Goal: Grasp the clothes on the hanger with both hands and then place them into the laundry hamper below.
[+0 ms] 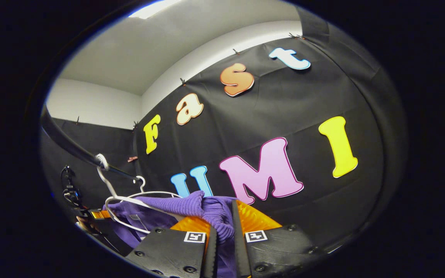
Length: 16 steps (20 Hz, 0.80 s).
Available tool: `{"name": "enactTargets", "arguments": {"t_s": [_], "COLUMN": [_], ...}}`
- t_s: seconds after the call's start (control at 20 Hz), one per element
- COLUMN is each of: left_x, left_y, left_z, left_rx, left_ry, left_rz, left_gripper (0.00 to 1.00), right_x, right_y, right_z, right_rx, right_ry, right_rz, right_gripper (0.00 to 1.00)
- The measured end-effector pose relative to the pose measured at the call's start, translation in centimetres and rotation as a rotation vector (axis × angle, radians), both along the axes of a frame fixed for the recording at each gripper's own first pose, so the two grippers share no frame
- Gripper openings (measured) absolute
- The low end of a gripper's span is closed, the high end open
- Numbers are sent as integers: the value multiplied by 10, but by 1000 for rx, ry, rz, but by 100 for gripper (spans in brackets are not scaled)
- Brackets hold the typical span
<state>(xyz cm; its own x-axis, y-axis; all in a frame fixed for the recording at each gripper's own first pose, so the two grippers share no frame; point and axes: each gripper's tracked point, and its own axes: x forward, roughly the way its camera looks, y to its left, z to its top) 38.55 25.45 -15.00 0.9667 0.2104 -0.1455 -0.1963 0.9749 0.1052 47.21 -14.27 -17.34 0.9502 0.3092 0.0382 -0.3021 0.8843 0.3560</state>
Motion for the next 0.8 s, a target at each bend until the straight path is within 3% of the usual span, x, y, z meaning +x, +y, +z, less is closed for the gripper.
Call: {"name": "enactTargets", "arguments": {"t_s": [0.15,0.25,0.3,0.4,0.55,0.7,0.8], "left_x": [-5,-9,-12,-16,-20,-20,-20], "left_y": [-4,2,4,11,-17,-61,-83], "left_z": [-2,-35,-55,-89,-126,-148,-156], "left_rx": [-31,-116,-155,-141,-146,-284,-318], "left_ry": [-26,47,97,135,165,197,209], "left_rz": [-22,-29,-7,67,98,75,64], "left_gripper": [9,9,9,9,8,8,8], "right_x": [-2,-6,-12,-18,-20,-20,-27], "right_y": [0,-1,7,16,5,-29,-48], "right_z": [-2,-3,-3,-6,-17,-49,-78], "right_rx": [28,27,30,-15,-50,-64,-88], "right_ry": [24,30,36,29,44,123,204], "right_rz": [9,27,54,71,32,-75,-126], "right_gripper": [22,22,22,23,23,23,23]}}
